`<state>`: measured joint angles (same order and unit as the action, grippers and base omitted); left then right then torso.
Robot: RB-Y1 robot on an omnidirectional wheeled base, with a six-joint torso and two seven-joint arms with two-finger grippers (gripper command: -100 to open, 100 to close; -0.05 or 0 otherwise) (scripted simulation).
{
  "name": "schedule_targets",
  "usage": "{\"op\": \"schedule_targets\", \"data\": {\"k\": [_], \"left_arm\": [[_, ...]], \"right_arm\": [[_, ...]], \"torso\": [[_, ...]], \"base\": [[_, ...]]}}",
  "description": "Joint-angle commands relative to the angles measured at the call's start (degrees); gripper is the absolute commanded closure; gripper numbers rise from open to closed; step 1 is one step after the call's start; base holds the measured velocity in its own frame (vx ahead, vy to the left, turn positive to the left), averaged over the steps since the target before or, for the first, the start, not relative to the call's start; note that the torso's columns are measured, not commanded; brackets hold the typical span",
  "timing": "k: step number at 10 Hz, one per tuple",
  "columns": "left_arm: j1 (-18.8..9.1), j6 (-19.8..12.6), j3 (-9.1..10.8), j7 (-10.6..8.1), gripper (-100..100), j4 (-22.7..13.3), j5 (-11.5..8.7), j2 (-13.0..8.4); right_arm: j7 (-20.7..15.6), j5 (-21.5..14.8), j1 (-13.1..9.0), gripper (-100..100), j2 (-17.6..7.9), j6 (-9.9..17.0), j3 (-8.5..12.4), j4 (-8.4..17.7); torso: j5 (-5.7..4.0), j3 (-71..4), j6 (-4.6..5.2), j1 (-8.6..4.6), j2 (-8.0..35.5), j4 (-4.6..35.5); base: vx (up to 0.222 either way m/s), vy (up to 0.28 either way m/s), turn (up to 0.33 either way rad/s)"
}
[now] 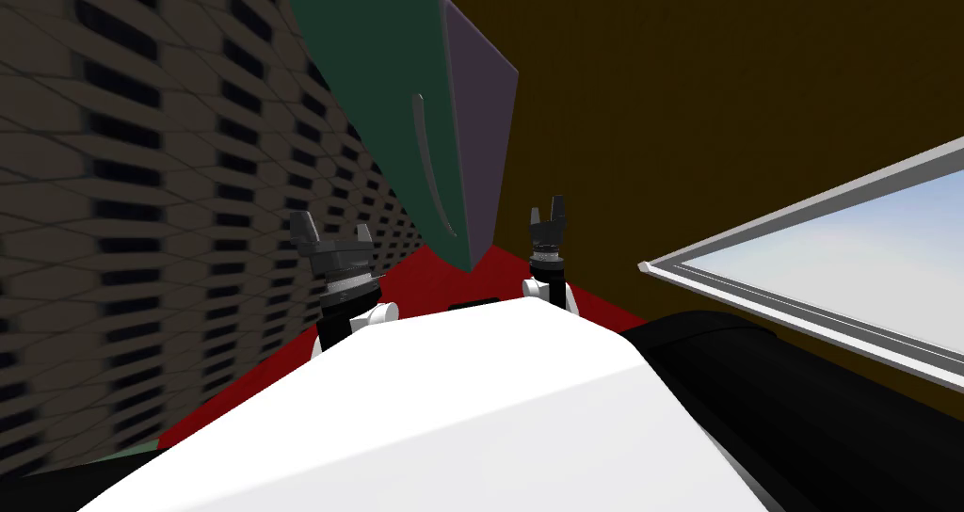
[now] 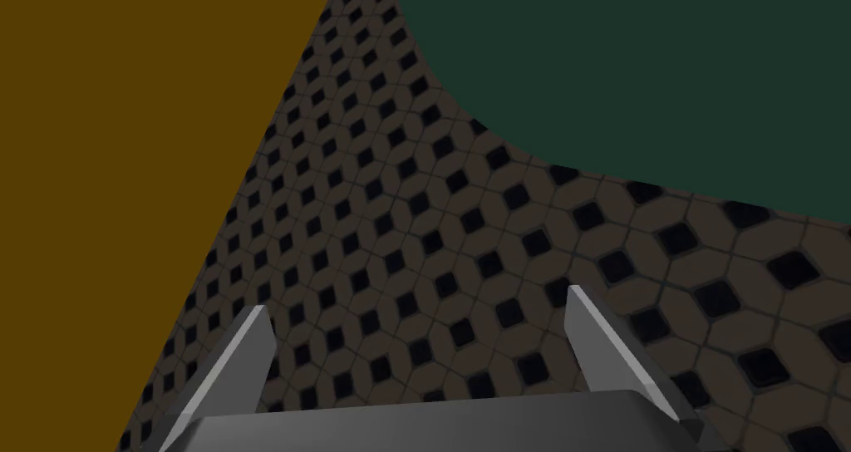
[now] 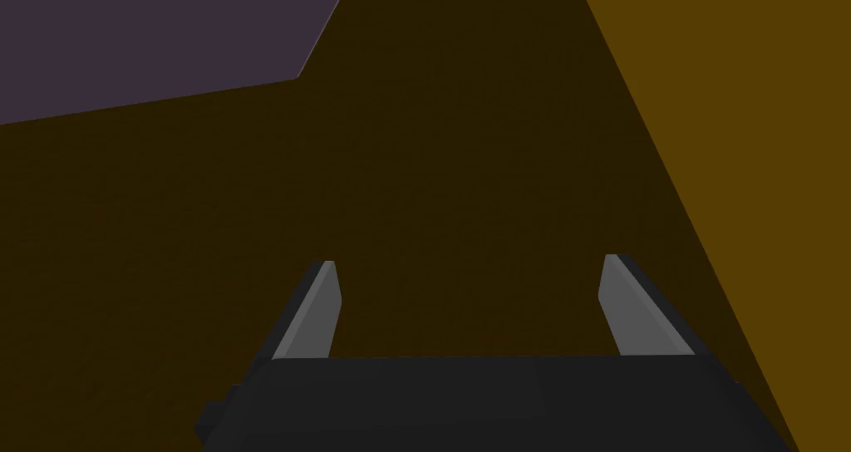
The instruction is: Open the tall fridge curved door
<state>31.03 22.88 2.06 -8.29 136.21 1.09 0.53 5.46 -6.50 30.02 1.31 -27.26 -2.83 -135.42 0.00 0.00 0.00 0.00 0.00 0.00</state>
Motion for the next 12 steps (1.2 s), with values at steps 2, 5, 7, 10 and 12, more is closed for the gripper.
{"op": "schedule_targets", "data": {"k": [2,5,7,10,12], "left_arm": [[0.00,0.00,0.00,0.00,0,0.00,0.00,0.00],[0.00,0.00,0.00,0.00,0,0.01,0.00,0.00],[0.00,0.01,0.00,0.00,0,0.01,0.00,0.00],[-0.17,0.29,0.07,0.22,-100,-0.63,0.03,-2.17],[-0.57,0.97,0.25,0.74,-100,-2.14,0.10,-4.95]], "right_arm": [[0.00,0.00,0.00,0,0.00,0.00,0.00,0.00],[0.00,0.00,0.00,0,0.00,0.00,0.00,-0.01],[0.00,0.00,0.00,0,0.00,0.00,0.00,-0.02],[0.00,0.00,0.00,0,0.00,-0.01,0.00,-0.02],[0.00,0.00,0.01,0,0.00,0.00,0.00,0.01]], "torso": [[0.00,-12.00,0.00,0.00,5.97,6.00],[0.00,-36.92,0.00,0.00,18.45,18.46],[0.00,-53.81,0.00,0.00,26.93,26.91],[0.00,-79.19,0.00,0.00,39.62,39.60],[0.00,-84.29,0.00,-0.02,42.03,42.04]], "base": [[0.000,0.000,0.000],[0.000,0.000,0.000],[0.000,0.000,0.000],[0.005,-0.002,-0.003],[0.025,-0.014,-0.011]]}}
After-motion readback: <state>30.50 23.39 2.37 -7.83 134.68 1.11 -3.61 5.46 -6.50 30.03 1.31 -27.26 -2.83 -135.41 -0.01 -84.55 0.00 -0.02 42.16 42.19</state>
